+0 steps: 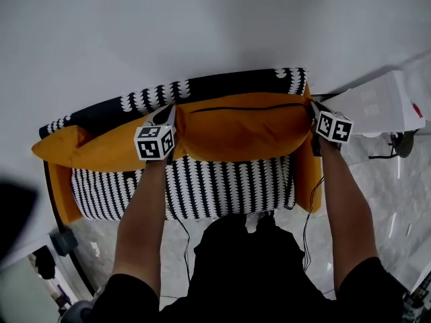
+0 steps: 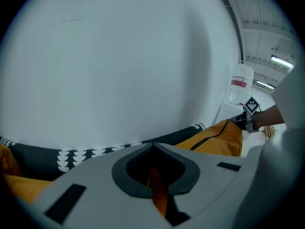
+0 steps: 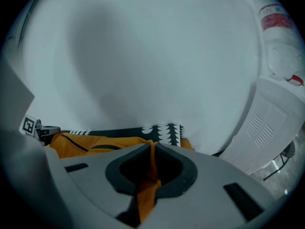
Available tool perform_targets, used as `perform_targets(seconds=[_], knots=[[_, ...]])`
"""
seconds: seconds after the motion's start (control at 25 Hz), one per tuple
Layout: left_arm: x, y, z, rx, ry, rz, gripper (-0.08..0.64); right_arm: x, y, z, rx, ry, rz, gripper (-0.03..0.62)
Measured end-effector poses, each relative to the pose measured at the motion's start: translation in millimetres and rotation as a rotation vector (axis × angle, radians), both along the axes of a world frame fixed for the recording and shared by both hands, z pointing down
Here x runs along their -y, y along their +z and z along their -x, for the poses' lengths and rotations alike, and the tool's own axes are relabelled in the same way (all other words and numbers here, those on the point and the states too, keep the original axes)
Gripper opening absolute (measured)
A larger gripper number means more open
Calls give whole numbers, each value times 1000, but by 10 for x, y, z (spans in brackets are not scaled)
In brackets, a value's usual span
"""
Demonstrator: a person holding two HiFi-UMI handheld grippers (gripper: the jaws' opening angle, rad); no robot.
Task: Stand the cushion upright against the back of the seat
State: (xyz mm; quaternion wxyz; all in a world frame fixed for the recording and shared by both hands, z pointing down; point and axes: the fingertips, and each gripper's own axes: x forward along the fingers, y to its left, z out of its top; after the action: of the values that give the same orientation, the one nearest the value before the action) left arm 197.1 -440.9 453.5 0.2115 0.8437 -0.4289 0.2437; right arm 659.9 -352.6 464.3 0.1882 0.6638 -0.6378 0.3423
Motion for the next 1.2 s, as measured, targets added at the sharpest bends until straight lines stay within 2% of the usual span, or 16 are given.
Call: perform_targets(seconds=[0.28, 0.4, 0.72, 0.92, 0.96, 1.08, 1.2], knots=[[202, 147, -16, 64, 54, -3, 18, 353, 117, -28, -53, 36, 13, 52], [308, 194, -36, 56, 67, 4, 18, 484, 211, -48, -50, 29, 22, 52], [372, 360, -122, 96, 99, 10, 19, 534, 607, -139, -98, 24, 156, 54], [334, 465, -159, 191, 114, 11, 21, 370, 810, -184, -97, 31, 233, 55], [353, 479, -155, 212, 106, 6, 20, 344, 832, -196, -98, 33, 242, 64], [422, 493, -122, 244, 69, 0, 20, 328, 789, -181, -114, 15, 228, 148], [435, 479, -105, 243, 54, 0, 20, 301, 690, -126, -134, -20, 202, 161]])
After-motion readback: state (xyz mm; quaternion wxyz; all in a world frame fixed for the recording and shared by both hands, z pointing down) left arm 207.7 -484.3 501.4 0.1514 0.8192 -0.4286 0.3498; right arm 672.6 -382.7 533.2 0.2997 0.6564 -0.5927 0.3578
